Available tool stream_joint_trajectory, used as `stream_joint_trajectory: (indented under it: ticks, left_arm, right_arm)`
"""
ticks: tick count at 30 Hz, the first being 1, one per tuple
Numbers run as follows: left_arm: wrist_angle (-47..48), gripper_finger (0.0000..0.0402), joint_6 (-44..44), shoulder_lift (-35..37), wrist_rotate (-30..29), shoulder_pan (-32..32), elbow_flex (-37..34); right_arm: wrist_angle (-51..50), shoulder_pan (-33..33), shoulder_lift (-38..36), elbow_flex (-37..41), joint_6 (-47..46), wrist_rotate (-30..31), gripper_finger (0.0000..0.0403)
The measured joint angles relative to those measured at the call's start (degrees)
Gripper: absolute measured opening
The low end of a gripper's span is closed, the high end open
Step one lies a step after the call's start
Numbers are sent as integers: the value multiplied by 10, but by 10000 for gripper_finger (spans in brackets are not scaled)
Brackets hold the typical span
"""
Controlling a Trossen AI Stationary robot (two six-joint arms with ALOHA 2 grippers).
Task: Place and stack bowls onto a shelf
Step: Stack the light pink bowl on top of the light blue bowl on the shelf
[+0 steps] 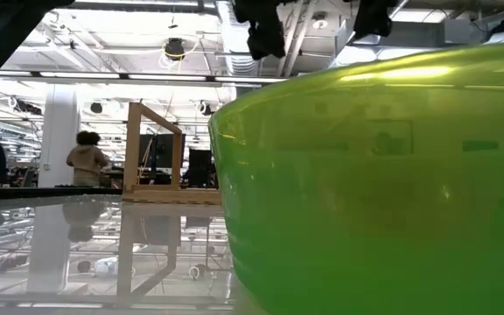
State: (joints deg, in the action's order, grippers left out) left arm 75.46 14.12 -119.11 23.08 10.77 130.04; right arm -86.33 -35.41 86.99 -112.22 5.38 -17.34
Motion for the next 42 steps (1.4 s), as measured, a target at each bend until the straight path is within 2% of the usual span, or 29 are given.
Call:
stream_joint_trajectory:
  ticks: [3, 7, 12, 16, 21, 27, 35, 42]
  left_arm:
    - [-10, 198, -47, 1, -12, -29, -40]
    - [-64, 198, -106, 3, -74, -81, -123]
    - [-181, 198, -181, 3, -110, -130, -213]
    - [-278, 198, -241, 3, -135, -151, -253]
    - [-371, 198, -309, 2, -210, -160, -283]
    - [-462, 198, -334, -1, -218, -165, -321]
    - [-527, 198, -364, -2, -236, -179, -386]
    - [-575, 199, -367, -2, -239, -194, -402]
  right_arm:
    - [-3, -4, 0, 0, -18, 30, 119]
    - [-3, -5, 0, 0, -28, 59, 119]
    - [-9, -4, 0, 0, -30, 60, 119]
    - [-23, -7, 0, 0, -13, 62, 119]
    - [-26, -17, 0, 0, 7, 62, 119]
    - [-29, -29, 0, 0, 11, 61, 119]
    - [-32, -38, 0, 0, 23, 61, 119]
    - [-32, -37, 0, 0, 28, 59, 119]
